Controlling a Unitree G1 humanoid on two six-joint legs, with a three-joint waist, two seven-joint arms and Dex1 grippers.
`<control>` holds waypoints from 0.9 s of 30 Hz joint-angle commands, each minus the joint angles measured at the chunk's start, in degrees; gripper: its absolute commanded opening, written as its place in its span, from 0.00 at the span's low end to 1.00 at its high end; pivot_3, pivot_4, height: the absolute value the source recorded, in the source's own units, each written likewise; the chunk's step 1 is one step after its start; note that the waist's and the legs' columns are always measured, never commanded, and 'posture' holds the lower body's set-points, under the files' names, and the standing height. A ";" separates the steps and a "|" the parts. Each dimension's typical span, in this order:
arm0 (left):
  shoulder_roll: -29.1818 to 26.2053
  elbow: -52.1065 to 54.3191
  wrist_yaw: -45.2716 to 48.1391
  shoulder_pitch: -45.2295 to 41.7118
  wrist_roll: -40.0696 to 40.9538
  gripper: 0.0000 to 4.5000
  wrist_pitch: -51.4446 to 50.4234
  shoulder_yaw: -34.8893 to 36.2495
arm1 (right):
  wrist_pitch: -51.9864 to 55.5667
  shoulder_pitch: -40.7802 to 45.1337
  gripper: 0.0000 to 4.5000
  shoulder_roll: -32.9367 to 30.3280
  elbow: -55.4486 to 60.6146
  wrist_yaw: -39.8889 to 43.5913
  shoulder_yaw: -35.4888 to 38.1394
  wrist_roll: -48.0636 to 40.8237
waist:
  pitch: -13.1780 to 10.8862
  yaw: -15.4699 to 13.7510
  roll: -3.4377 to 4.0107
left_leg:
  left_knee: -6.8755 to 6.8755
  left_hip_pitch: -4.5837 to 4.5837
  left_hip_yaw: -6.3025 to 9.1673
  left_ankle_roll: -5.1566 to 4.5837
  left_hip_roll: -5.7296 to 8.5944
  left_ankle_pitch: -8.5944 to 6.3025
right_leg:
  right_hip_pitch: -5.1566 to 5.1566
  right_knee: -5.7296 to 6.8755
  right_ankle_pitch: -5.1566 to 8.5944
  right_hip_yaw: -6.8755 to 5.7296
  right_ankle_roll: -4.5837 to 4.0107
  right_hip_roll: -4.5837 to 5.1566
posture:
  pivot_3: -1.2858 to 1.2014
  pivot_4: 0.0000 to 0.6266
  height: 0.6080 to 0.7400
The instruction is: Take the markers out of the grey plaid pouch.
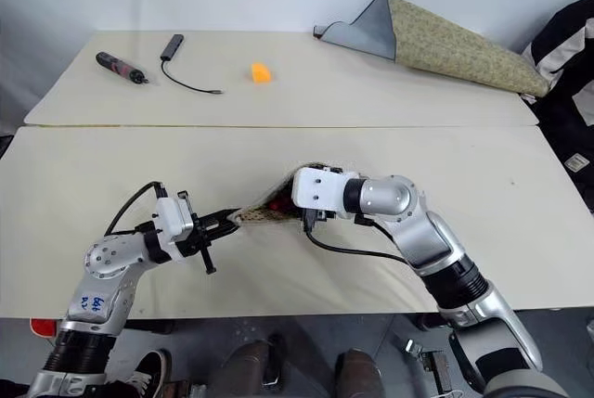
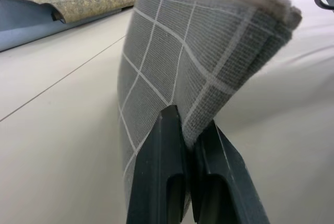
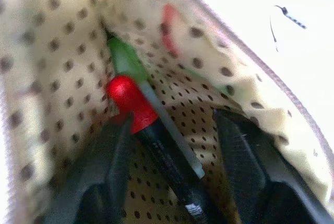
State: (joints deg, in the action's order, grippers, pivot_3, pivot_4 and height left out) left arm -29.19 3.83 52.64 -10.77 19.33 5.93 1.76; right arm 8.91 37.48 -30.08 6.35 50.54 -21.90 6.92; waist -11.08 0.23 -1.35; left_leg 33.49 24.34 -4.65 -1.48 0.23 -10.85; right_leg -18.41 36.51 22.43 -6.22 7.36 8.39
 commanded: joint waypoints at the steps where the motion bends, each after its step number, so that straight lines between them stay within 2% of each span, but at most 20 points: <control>1: 0.73 3.56 -0.13 -1.07 1.21 0.00 0.16 -0.44 | -3.43 0.18 0.59 0.08 0.49 -0.08 -0.27 1.32 | 0.00 0.00 0.00 | 0.00 0.00 0.00 0.00 0.00 0.00 | 0.00 0.00 0.00 0.00 0.00 0.00 | 0.52 0.24 1.00; 9: 1.14 6.76 -0.69 -1.27 -0.39 0.00 -0.79 -2.35 | -8.03 2.64 0.59 0.96 -6.30 -0.82 -4.09 8.39 | 0.00 0.05 0.00 | 0.03 0.00 0.00 0.00 0.00 0.01 | 0.01 0.02 0.00 0.00 0.00 -0.09 | 0.52 0.24 1.00; 25: 2.86 10.72 -1.93 -1.04 0.89 0.00 -4.32 -3.18 | -7.05 2.96 0.59 5.74 -10.82 -5.27 -3.29 12.97 | 0.00 0.05 0.00 | 0.07 0.00 0.00 0.00 -0.01 0.01 | 0.02 0.05 0.00 0.02 0.00 -0.16 | 0.52 0.24 1.00; 27: 3.11 10.86 -1.97 -0.97 1.17 0.00 -4.62 -3.14 | -7.17 2.95 0.50 5.82 -11.07 -5.70 -3.28 13.49 | 0.00 0.05 0.00 | 0.07 0.00 0.00 0.00 -0.01 0.01 | 0.02 0.04 0.00 0.03 0.00 -0.16 | 0.52 0.24 1.00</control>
State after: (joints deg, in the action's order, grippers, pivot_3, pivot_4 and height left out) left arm -26.79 10.59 50.32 -11.19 18.09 0.36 -1.08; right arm 1.70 39.91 -24.70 -4.92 45.45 -25.66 19.97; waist -11.08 0.29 -1.35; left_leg 33.56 24.34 -4.65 -1.48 0.23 -10.84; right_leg -18.39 36.55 22.43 -6.20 7.36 8.23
